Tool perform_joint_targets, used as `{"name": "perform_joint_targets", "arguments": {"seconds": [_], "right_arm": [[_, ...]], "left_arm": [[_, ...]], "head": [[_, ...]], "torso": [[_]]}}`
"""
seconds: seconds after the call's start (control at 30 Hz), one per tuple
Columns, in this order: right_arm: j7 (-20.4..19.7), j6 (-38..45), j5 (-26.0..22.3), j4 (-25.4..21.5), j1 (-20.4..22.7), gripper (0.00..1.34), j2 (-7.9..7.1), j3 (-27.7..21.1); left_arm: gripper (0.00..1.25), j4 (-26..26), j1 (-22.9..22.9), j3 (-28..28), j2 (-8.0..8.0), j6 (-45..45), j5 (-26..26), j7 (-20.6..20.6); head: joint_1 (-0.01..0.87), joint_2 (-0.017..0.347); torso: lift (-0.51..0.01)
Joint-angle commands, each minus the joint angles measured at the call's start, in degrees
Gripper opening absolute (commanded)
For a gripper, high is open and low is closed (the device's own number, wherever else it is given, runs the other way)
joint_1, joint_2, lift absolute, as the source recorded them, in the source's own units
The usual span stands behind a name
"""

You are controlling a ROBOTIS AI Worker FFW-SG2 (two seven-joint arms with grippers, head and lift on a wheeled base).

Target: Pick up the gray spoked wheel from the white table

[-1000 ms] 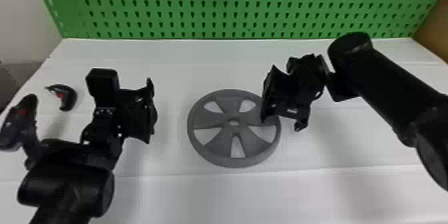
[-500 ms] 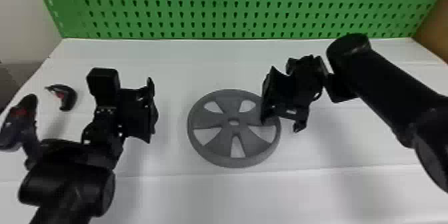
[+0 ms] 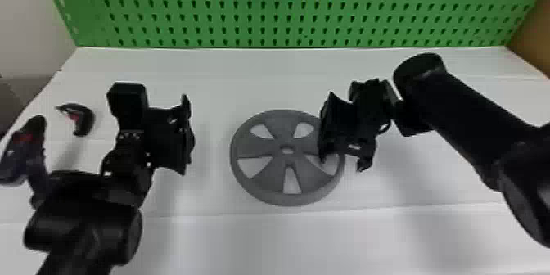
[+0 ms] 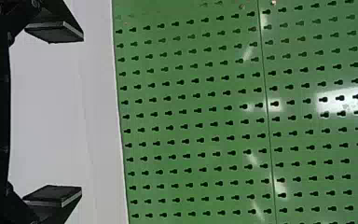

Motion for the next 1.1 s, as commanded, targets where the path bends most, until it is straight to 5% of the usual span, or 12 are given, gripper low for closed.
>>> {"name": "perform_joint_targets", "arguments": {"seconds": [0.0, 0.87, 1.07], "right_arm": [[0.00, -0.11, 0.02, 0.34, 0.05, 0.96, 0.13, 0.42], [0.00, -0.20, -0.86, 1.31, -0.12, 0.94, 0.04, 0.59], [0.00, -0.55, -0.68, 0.96, -0.21, 0.67, 0.04, 0.85]], "left_arm": [[1.12, 0.00, -0.02, -0.11, 0.03, 0.00, 0.16, 0.06], [1.12, 0.00, -0.10, -0.29, 0.03, 0.00, 0.16, 0.14], [1.12, 0.00, -0.10, -0.29, 0.03, 0.00, 0.16, 0.23]], "head": [[0.765, 0.002], [0.765, 0.002], [0.765, 0.002]], "torso": [[-0.094], [-0.094], [-0.094]]}}
